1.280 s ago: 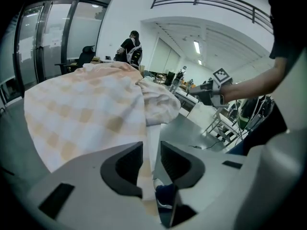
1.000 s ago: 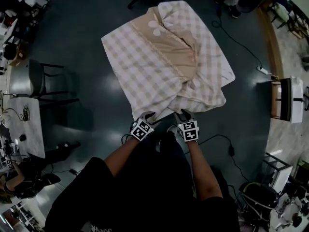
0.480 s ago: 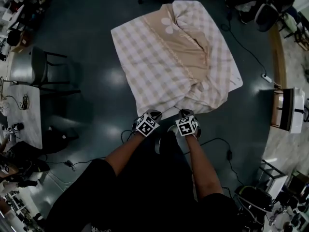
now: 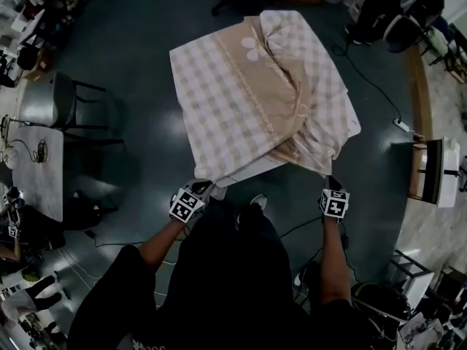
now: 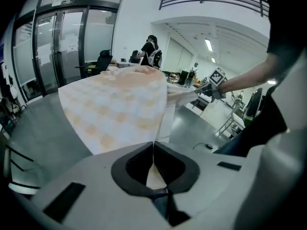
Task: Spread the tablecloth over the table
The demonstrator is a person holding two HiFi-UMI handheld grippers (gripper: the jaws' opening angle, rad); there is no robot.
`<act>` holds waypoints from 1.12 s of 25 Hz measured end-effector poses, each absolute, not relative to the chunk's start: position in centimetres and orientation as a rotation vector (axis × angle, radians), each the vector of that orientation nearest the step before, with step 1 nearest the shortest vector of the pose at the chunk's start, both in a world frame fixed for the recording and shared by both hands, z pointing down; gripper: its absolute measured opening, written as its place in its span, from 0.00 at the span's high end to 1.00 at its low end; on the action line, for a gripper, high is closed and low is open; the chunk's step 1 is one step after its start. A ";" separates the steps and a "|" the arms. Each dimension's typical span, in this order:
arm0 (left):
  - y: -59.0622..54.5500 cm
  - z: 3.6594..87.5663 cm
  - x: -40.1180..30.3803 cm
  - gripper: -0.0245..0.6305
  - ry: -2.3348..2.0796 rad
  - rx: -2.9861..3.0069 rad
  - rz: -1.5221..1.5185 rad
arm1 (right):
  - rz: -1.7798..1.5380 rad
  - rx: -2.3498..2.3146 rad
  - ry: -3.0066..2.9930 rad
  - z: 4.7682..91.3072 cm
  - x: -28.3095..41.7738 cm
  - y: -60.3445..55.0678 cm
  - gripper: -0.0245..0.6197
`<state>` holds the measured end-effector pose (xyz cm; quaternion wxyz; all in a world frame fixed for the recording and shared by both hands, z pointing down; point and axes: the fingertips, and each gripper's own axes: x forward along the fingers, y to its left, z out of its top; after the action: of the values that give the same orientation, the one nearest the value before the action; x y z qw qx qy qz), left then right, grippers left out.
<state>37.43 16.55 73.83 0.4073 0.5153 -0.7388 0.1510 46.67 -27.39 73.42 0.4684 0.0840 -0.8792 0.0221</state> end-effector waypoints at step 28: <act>5.6 72.9 49.2 0.92 -1.650 1.722 0.300 | 0.143 0.075 -2.239 74.3 48.0 -16.2 0.65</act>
<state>49.24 5.58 72.88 0.3605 0.6682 -0.6403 0.1163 48.03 -16.20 74.27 0.4335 0.0302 -0.8988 0.0574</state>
